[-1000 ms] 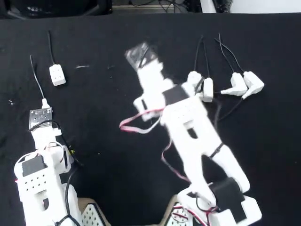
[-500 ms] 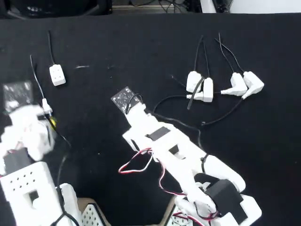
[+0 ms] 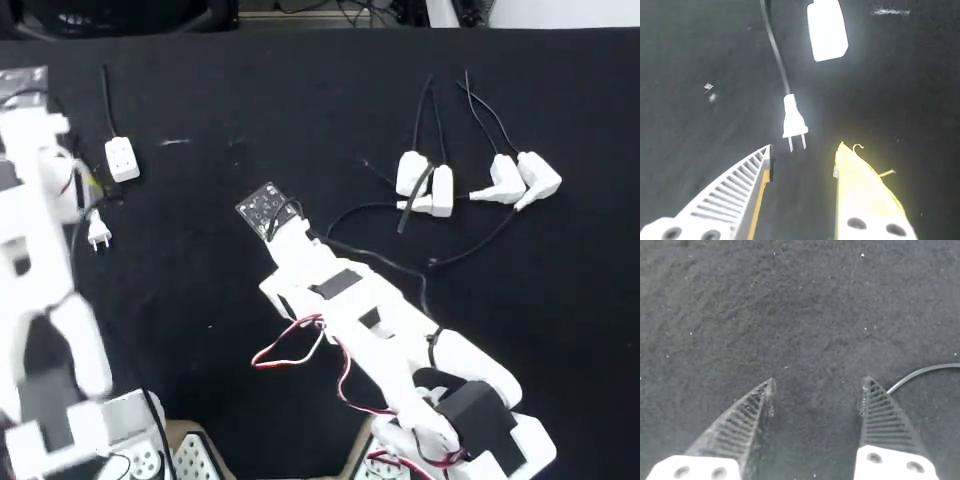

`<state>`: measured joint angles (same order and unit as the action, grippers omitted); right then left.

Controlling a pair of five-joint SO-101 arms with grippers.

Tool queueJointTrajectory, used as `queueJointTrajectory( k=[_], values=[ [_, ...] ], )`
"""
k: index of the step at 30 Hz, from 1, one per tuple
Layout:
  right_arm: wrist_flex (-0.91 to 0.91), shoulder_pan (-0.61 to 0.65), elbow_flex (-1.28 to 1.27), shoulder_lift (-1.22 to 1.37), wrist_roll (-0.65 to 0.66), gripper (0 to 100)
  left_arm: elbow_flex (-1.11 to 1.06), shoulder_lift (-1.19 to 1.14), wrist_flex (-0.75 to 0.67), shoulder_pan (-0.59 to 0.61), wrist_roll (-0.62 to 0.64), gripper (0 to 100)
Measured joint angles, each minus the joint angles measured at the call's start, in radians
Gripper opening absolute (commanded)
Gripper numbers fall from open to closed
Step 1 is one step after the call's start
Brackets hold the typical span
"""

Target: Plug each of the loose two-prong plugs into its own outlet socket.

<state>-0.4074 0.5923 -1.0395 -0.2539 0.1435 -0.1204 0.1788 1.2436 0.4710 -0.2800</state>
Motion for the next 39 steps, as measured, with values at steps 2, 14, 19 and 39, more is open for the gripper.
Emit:
queueJointTrajectory(
  k=[2, 14, 19, 39],
  values=[
    [0.0, 0.0, 0.0, 0.0, 0.0, 24.4, 0.087, -0.124, 0.0, -0.023, 0.0, 21],
    [0.0, 0.0, 0.0, 0.0, 0.0, 24.4, 0.732, -0.799, 0.002, -0.074, 0.107, 27],
    [0.0, 0.0, 0.0, 0.0, 0.0, 24.4, 1.013, -1.049, 0.006, -0.074, 0.209, 28],
    [0.0, 0.0, -0.009, 0.0, 0.086, 24.4, 1.599, -1.378, 0.336, -0.075, 0.239, 3]
  ],
)
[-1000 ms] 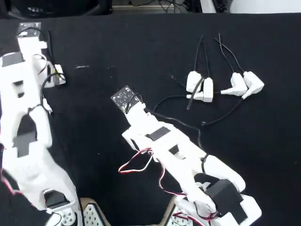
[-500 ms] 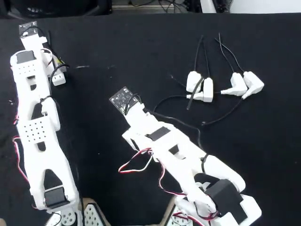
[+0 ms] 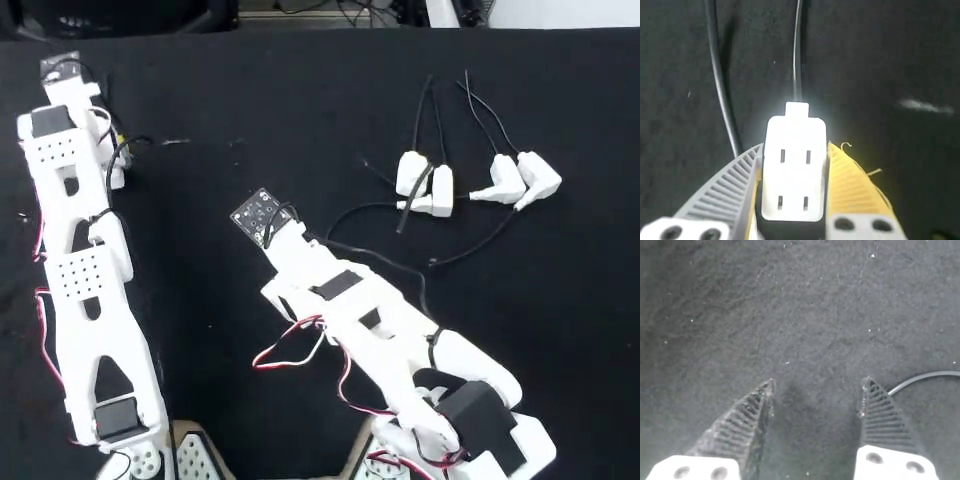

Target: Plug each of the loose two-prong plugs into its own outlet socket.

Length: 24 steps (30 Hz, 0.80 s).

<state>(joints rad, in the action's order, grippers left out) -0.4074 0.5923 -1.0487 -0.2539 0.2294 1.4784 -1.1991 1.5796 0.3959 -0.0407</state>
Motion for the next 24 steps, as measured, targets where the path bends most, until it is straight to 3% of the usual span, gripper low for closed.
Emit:
queueJointTrajectory(
  k=[4, 11, 17, 24],
  values=[
    [0.0, 0.0, 0.0, 0.0, 0.0, 24.4, 0.109, 0.005, 0.146, -0.003, 0.0, 3],
    [0.0, 0.0, 0.0, 0.0, 0.0, 24.4, -0.014, 0.117, 0.176, 0.051, 0.0, 3],
    [0.0, 0.0, 0.0, 0.0, 0.0, 24.4, -0.364, 0.407, 0.176, 0.112, 0.021, 3],
    [0.0, 0.0, 0.0, 0.0, 0.0, 24.4, -0.964, 0.919, 0.176, 0.104, 0.021, 3]
  ],
)
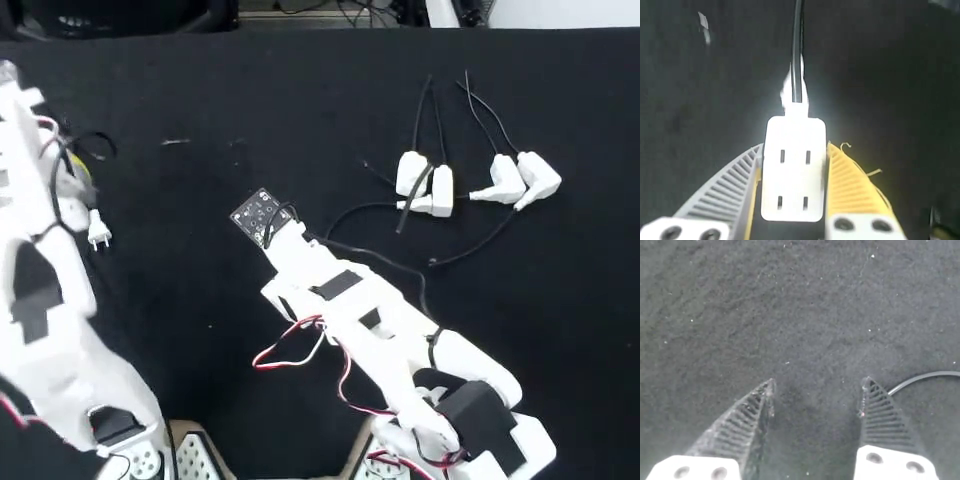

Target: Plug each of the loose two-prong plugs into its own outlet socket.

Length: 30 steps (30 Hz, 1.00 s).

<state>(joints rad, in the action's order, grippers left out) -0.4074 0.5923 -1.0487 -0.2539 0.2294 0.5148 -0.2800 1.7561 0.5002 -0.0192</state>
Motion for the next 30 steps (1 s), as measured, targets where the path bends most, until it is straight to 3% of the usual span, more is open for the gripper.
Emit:
queueJointTrajectory(
  k=[5, 10, 16, 18, 23, 30],
  values=[
    [0.0, -0.006, 0.0, -0.005, 0.0, 24.4, -0.448, 0.287, -0.101, -0.117, -0.06, 3],
    [-0.021, -0.06, -0.017, -0.112, -0.035, 24.4, -0.858, 0.486, -0.328, -0.198, -0.101, 3],
    [-0.048, -0.11, -0.091, -0.284, -0.106, 24.4, -1.231, 0.563, -0.623, -0.31, -0.12, 3],
    [-0.048, -0.121, -0.104, -0.322, -0.11, 24.4, -1.3, 0.563, -0.669, -0.362, -0.12, 5],
    [-0.048, -0.123, -0.114, -0.35, -0.11, 24.4, -1.35, 0.574, -0.687, -0.483, -0.12, 24],
    [-0.048, -0.123, -0.114, -0.353, -0.11, 24.4, -1.237, 0.583, -0.511, -0.489, -0.13, 22]
  ],
)
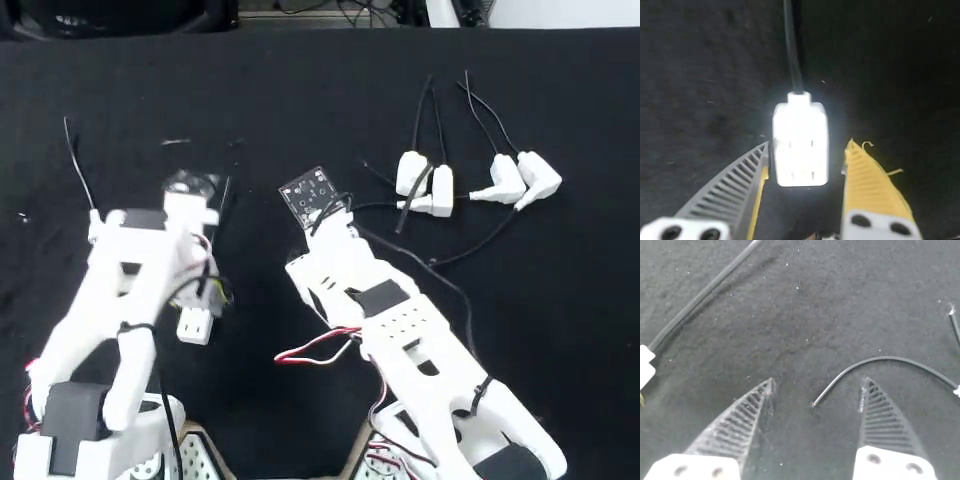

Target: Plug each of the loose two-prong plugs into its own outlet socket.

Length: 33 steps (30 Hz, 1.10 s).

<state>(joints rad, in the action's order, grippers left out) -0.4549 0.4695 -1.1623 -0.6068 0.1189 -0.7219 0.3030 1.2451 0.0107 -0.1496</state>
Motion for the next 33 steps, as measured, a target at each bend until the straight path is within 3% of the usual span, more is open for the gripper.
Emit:
queueJointTrajectory(
  k=[4, 9, 13, 17, 21, 28, 33],
  values=[
    [0.0, 0.0, 0.0, 0.0, 0.0, 24.4, 0.144, 0.0, 0.132, 0.092, -0.083, 22],
    [0.0, 0.0, -0.002, 0.0, 0.0, 24.4, 0.186, 0.0, 0.175, 0.267, -0.259, 22],
    [0.0, 0.0, -0.002, 0.0, 0.0, 24.4, 0.114, 0.0, 0.13, 0.362, -0.391, 22],
    [0.0, 0.0, -0.002, 0.0, 0.0, 24.4, -0.023, 0.0, -0.026, 0.371, -0.4, 22],
    [0.0, 0.0, -0.002, 0.0, 0.0, 24.4, -0.137, 0.0, -0.127, 0.284, -0.304, 22],
    [0.0, 0.0, -0.002, 0.0, 0.0, 24.4, -0.143, 0.0, -0.091, -0.015, -0.098, 22],
    [0.0, 0.0, -0.002, 0.0, 0.0, 24.4, -0.109, 0.0, -0.115, -0.149, 0.032, 22]
  ],
)
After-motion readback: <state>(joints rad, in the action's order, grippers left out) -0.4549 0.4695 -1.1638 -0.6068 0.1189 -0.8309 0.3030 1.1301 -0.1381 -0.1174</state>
